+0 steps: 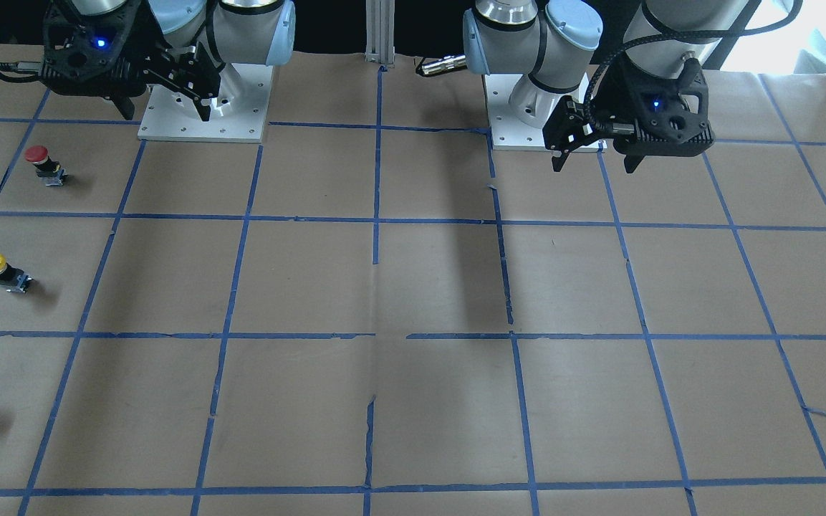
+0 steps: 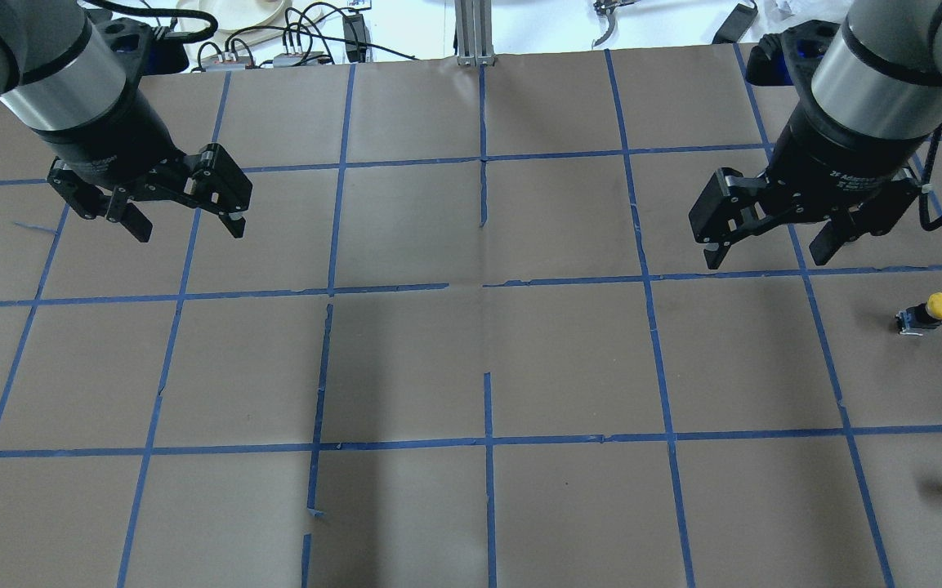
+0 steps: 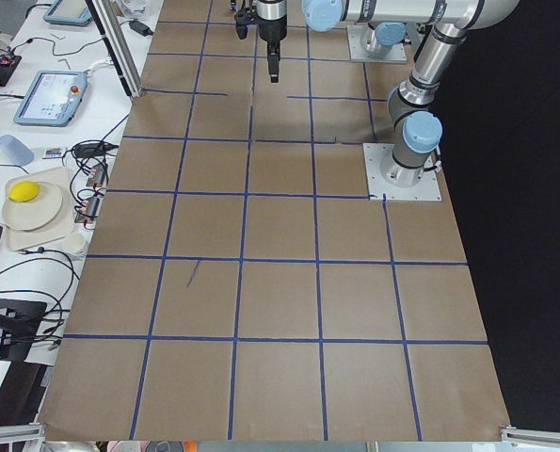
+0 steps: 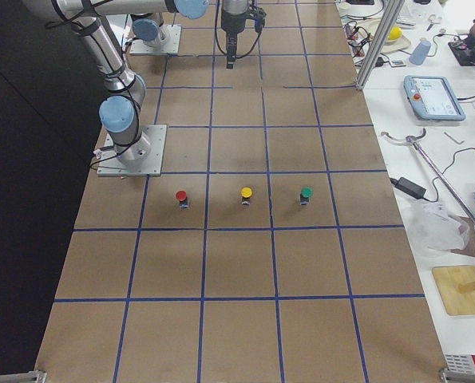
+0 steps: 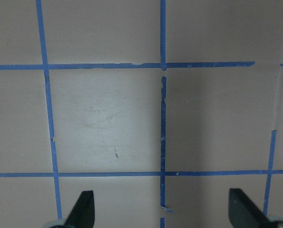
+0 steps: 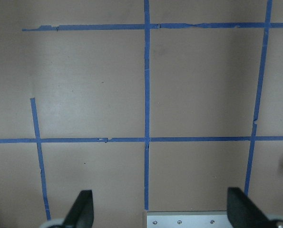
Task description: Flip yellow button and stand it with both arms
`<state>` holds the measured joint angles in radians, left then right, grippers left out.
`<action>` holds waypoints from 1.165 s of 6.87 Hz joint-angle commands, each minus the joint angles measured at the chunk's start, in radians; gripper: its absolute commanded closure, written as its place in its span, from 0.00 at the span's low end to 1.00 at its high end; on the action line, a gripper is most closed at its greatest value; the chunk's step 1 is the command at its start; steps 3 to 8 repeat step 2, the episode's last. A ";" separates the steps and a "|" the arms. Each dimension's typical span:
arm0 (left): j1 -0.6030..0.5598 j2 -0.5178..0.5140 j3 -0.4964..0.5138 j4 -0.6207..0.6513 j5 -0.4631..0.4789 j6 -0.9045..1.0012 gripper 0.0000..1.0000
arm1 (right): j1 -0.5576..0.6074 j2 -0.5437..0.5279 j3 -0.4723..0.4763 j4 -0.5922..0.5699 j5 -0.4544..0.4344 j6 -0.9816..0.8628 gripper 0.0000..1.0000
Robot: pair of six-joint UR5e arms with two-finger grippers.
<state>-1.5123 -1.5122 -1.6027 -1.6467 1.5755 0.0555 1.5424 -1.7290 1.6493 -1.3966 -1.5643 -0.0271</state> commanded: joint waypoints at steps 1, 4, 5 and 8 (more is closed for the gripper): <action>0.001 0.001 -0.012 -0.010 0.009 0.001 0.00 | 0.001 -0.003 0.001 -0.002 0.000 0.004 0.00; 0.001 0.009 0.007 -0.008 0.011 0.001 0.00 | 0.001 -0.001 0.001 -0.005 0.000 0.004 0.00; 0.001 0.009 0.007 -0.008 0.011 0.001 0.00 | 0.001 -0.001 0.001 -0.005 0.000 0.004 0.00; 0.001 0.009 0.007 -0.008 0.011 0.001 0.00 | 0.001 -0.001 0.001 -0.005 0.000 0.004 0.00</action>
